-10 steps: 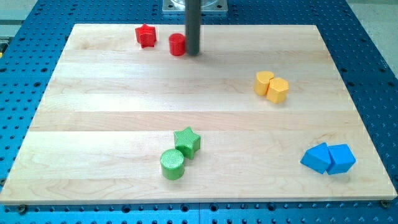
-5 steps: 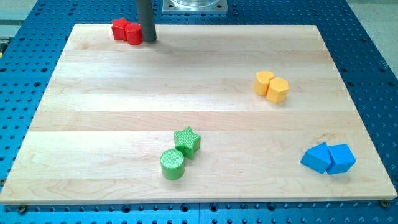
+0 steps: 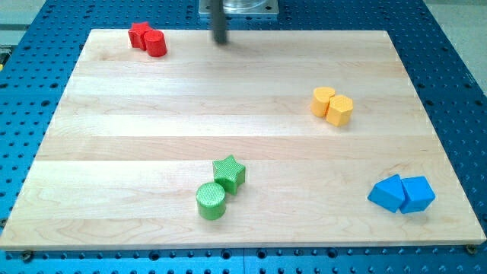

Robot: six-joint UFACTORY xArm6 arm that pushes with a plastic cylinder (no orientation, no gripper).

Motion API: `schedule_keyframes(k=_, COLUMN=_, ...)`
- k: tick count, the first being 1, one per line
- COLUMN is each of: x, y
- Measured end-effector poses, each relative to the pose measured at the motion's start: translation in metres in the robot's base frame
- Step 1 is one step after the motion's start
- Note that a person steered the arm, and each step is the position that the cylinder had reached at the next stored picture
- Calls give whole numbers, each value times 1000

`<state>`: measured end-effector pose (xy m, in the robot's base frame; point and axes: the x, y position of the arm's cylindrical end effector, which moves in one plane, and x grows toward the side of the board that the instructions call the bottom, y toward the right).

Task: Push the red blocks towards top left corner

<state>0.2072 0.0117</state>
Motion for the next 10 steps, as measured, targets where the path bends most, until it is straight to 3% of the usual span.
schedule_keyframes(k=1, x=43, y=46)
schedule_keyframes(k=3, x=130, y=239)
schedule_keyframes(k=4, x=206, y=258)
schedule_keyframes(k=5, x=248, y=204)
schedule_keyframes(k=6, x=247, y=161)
schedule_keyframes(k=10, x=247, y=179)
